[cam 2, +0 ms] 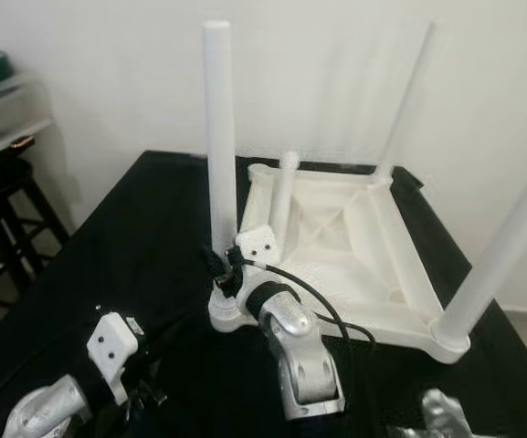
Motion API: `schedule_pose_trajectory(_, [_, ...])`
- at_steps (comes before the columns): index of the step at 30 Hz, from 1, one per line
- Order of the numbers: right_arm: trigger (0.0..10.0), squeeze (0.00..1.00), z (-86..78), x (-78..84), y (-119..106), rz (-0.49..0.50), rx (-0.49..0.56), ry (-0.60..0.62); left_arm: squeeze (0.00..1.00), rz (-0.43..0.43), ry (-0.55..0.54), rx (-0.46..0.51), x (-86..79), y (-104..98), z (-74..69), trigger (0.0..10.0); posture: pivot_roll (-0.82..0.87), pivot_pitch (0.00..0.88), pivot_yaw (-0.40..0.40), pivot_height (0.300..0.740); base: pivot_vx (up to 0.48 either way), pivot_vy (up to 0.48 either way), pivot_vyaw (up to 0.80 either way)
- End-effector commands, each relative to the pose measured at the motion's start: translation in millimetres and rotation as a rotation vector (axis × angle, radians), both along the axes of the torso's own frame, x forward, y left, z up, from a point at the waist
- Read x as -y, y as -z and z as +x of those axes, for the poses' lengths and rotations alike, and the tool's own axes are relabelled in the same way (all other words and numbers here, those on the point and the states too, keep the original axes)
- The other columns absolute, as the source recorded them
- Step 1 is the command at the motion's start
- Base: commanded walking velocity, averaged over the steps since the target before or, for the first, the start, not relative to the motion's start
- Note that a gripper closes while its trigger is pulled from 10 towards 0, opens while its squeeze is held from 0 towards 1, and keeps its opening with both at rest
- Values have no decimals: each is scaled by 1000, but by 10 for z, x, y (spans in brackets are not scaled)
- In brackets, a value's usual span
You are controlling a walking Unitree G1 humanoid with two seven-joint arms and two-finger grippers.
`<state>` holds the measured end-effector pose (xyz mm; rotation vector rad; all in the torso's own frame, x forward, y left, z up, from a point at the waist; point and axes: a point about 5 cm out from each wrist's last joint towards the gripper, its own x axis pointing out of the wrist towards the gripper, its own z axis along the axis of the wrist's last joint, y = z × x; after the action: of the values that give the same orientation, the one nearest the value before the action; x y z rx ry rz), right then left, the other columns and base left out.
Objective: Building children table
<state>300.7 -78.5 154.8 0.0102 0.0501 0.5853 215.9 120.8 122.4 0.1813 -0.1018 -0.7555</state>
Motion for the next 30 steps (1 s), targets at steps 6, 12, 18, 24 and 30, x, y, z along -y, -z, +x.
schedule_pose_trajectory(6, [10000,0,-56,5,258,-14,-170,-34,0,8,-22,-11,-36,34,14,10000,12,0,-9,740,0,0,0])
schedule_pose_trajectory(12, [10000,1000,-91,-57,58,11,-119,-235,0,10,-18,-11,-27,42,23,10000,12,0,-10,740,0,0,0])
schedule_pose_trajectory(18, [10000,537,-8,107,-281,-84,53,-658,0,9,-13,-12,-10,52,35,10000,18,0,-13,740,0,0,0])
schedule_pose_trajectory(24, [10000,0,267,283,-409,-105,18,-795,0,10,-13,-12,3,53,41,10000,33,0,-20,740,0,0,0])
schedule_pose_trajectory(30, [10000,0,366,328,-429,-106,-7,-796,0,10,-13,-11,6,51,41,10000,35,0,-22,740,0,0,0])
